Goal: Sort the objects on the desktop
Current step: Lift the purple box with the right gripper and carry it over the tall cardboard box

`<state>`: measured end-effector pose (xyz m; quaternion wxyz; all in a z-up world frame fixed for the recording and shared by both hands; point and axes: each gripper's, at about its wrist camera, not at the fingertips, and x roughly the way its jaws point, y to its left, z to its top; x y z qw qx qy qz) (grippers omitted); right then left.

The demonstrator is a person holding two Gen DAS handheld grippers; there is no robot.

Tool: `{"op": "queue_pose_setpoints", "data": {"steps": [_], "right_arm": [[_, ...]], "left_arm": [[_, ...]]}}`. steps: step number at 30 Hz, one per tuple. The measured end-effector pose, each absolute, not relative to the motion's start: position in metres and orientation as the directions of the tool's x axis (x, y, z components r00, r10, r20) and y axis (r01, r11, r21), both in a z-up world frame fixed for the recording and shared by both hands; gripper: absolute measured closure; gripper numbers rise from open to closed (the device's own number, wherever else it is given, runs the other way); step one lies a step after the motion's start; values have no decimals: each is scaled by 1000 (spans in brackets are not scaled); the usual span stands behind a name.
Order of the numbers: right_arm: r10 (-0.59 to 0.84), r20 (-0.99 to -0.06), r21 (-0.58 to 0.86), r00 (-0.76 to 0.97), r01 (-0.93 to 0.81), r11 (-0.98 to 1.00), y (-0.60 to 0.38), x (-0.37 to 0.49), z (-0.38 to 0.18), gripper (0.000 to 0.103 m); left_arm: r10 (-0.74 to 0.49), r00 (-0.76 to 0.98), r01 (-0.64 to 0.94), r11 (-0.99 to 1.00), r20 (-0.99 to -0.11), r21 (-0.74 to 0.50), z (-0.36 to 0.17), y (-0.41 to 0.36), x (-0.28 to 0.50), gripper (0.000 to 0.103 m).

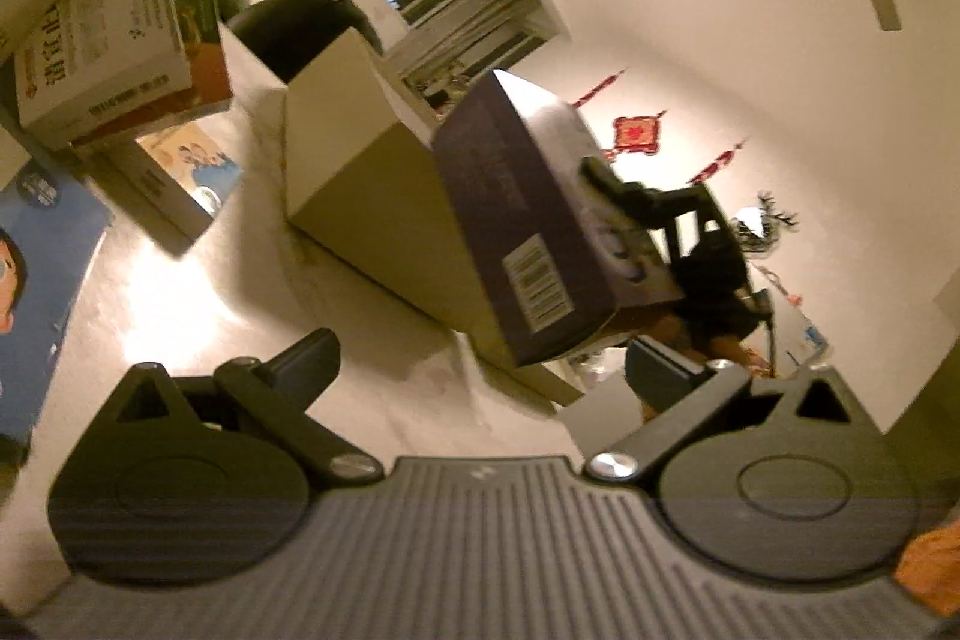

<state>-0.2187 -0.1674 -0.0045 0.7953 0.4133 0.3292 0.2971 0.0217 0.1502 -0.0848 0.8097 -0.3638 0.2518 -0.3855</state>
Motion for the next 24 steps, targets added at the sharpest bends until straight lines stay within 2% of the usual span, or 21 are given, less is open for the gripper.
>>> {"op": "queue_pose_setpoints", "data": {"steps": [9, 14, 24], "right_arm": [[662, -326, 820, 675, -147, 553, -184, -189, 14, 35], [627, -352, 805, 694, -118, 582, -188, -172, 23, 35], [587, -376, 802, 717, -66, 594, -188, -133, 32, 35]], "left_arm": [[-762, 616, 391, 518, -202, -760, -86, 150, 29, 0], [-770, 600, 371, 507, -216, -778, -90, 151, 32, 0], [-715, 612, 353, 630, -339, -691, -84, 142, 24, 0]]}}
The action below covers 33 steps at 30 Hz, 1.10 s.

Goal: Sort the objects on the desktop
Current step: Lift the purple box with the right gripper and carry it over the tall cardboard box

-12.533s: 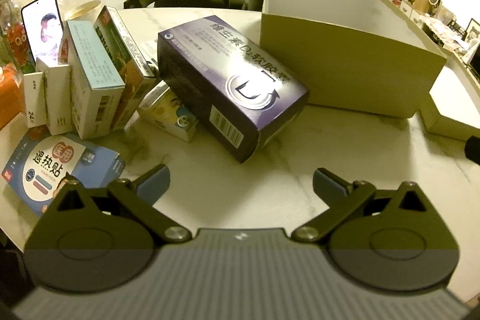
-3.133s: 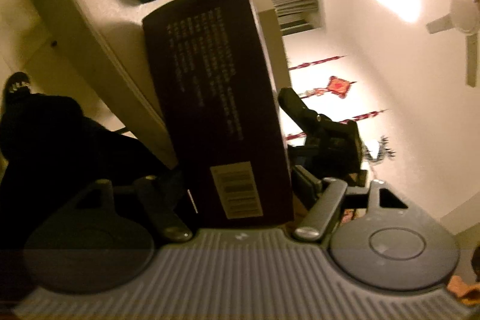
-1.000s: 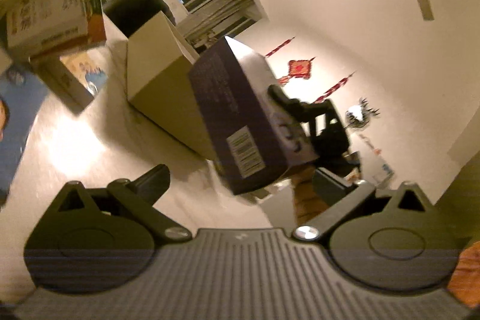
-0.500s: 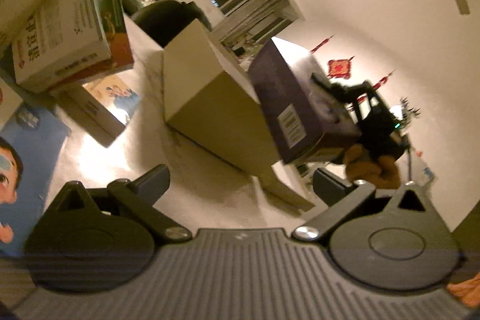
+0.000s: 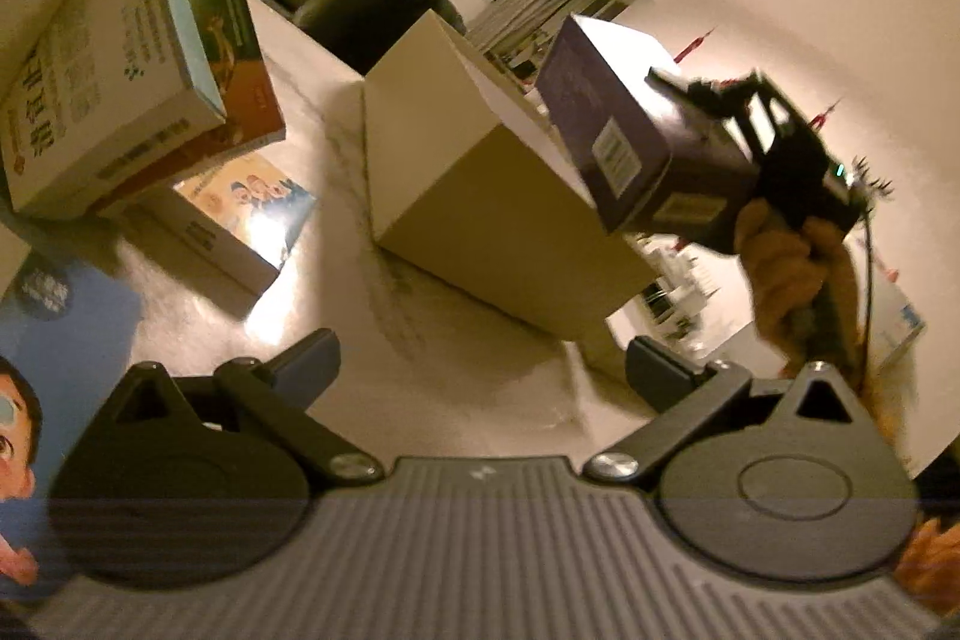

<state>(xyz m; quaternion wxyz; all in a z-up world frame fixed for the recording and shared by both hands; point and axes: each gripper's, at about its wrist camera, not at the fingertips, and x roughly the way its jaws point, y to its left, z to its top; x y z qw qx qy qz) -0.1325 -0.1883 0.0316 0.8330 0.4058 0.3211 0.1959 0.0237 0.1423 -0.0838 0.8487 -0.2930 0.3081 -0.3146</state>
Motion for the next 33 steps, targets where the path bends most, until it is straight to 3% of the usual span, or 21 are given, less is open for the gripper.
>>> {"op": "queue_pose_setpoints", "data": {"steps": [6, 23, 33], "right_arm": [[548, -418, 787, 724, -13, 617, -191, -108, 39, 35], [405, -563, 684, 720, 132, 717, -193, -45, 36, 35], [217, -721, 474, 658, 241, 847, -167, -4, 11, 35]], "left_arm": [[-674, 619, 340, 693, -403, -636, -84, 145, 10, 0], [-652, 609, 395, 743, -452, -540, -75, 151, -52, 0], [-660, 598, 383, 733, -455, -562, -62, 166, -81, 0]]}}
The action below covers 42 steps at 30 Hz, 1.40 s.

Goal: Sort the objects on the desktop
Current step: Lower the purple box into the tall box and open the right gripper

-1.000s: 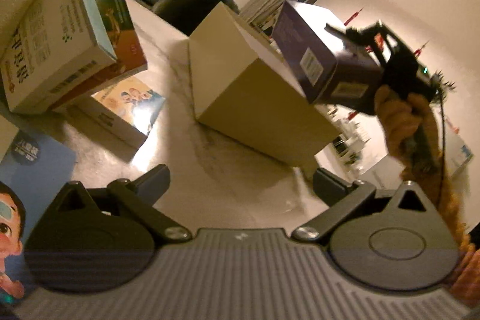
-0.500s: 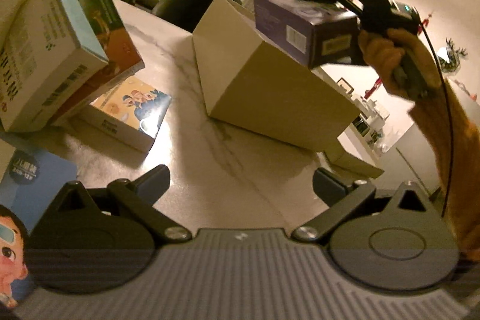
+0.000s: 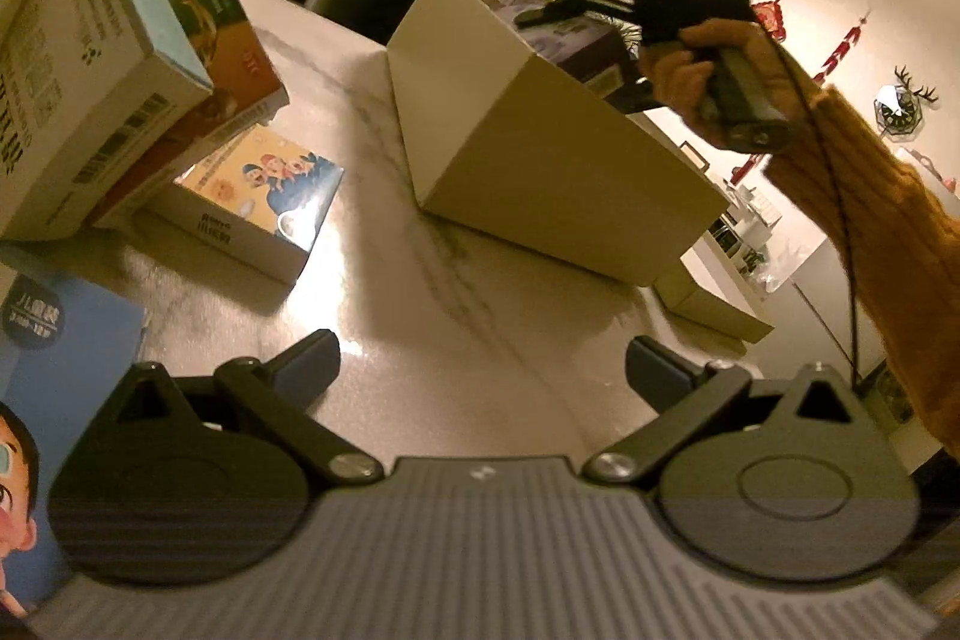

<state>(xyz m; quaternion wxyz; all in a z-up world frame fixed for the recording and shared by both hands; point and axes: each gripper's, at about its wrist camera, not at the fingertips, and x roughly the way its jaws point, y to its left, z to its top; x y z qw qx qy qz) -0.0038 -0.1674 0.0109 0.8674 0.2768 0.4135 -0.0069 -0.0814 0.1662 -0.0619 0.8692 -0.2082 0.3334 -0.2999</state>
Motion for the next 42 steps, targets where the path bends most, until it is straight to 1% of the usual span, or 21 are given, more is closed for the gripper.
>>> {"op": "queue_pose_setpoints", "data": {"steps": [7, 15, 21, 24, 27, 30, 32, 37, 39, 41, 42], "right_arm": [[149, -769, 387, 622, 266, 883, -152, 17, -7, 35], [158, -801, 361, 578, 255, 897, -137, 27, -20, 35], [209, -805, 370, 556, 194, 908, -131, 23, -15, 31], [243, -800, 375, 548, 141, 916, -131, 18, -5, 32], [243, -809, 334, 535, 78, 939, -126, 12, 8, 32], [238, -830, 279, 505, 6, 960, -124, 3, 17, 32], [242, -845, 254, 476, -41, 966, -119, -4, 18, 32], [245, -877, 202, 413, -146, 968, -107, -20, 18, 32], [250, -879, 194, 406, -176, 965, -104, -21, 17, 33], [256, -876, 193, 408, -189, 963, -103, -21, 17, 36], [266, -875, 201, 404, -197, 960, -103, -20, 17, 41]], "left_arm": [[-662, 596, 382, 731, -455, -565, -50, 176, -110, 0], [-666, 591, 383, 728, -455, -569, -39, 186, -135, 0], [-672, 585, 381, 722, -454, -577, -31, 198, -158, 0], [-670, 587, 384, 725, -455, -572, -27, 201, -169, 0], [-660, 593, 391, 737, -461, -551, -21, 202, -180, 0], [-632, 613, 421, 769, -474, -481, -13, 194, -188, 0], [-613, 624, 462, 790, -484, -403, -8, 184, -194, 0], [-477, 657, 510, 852, -583, -123, -3, 144, -199, 0], [-446, 654, 536, 843, -611, -42, -6, 131, -197, 0], [-439, 644, 563, 826, -627, -1, -8, 120, -195, 0], [-442, 638, 571, 821, -630, 2, -8, 118, -194, 0]]}}
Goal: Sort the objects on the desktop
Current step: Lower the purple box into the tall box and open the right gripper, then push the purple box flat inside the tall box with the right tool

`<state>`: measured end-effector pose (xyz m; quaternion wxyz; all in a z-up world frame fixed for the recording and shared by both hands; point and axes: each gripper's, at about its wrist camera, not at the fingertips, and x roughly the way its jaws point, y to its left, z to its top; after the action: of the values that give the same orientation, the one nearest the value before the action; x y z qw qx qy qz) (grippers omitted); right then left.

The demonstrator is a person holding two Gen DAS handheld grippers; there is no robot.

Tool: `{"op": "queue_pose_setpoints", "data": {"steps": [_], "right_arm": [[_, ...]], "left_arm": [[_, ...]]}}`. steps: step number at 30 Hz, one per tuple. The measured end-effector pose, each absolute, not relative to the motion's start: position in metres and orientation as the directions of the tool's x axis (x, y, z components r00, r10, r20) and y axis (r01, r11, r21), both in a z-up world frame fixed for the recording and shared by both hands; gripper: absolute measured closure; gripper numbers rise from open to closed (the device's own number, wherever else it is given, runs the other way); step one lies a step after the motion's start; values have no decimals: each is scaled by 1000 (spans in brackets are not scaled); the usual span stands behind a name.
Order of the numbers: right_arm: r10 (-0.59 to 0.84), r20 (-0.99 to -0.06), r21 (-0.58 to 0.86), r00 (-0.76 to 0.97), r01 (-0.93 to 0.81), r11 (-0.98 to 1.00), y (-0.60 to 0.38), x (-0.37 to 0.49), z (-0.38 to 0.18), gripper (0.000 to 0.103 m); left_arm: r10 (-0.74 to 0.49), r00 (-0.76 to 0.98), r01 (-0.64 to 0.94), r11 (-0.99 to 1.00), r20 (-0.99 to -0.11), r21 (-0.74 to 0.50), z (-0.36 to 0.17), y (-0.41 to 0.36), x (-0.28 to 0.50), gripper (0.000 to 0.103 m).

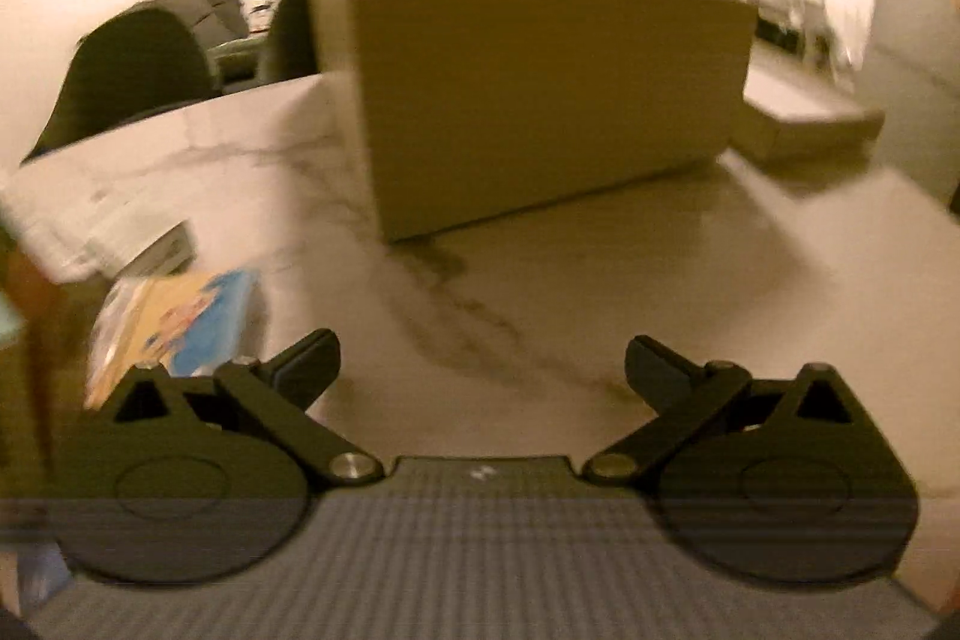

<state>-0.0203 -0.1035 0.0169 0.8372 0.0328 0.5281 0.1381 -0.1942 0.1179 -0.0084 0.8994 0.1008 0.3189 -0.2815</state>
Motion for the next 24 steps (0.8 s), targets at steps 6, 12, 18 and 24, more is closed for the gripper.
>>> {"op": "queue_pose_setpoints", "data": {"steps": [6, 12, 18, 24], "right_arm": [[299, -886, 222, 356, -239, 945, -105, -21, 19, 44], [234, -909, 148, 345, -258, 955, -97, -21, 9, 47], [223, -905, 136, 363, -249, 959, -92, -11, 4, 50], [210, -901, 124, 379, -238, 963, -85, 5, 2, 46]], "left_arm": [[-457, 620, 590, 807, -638, -5, -6, 115, -195, 0], [-458, 618, 591, 807, -639, -7, -1, 120, -209, 0], [-458, 617, 592, 806, -640, -7, -3, 110, -211, 0], [-460, 614, 593, 805, -641, -9, -3, 107, -207, 0]]}}
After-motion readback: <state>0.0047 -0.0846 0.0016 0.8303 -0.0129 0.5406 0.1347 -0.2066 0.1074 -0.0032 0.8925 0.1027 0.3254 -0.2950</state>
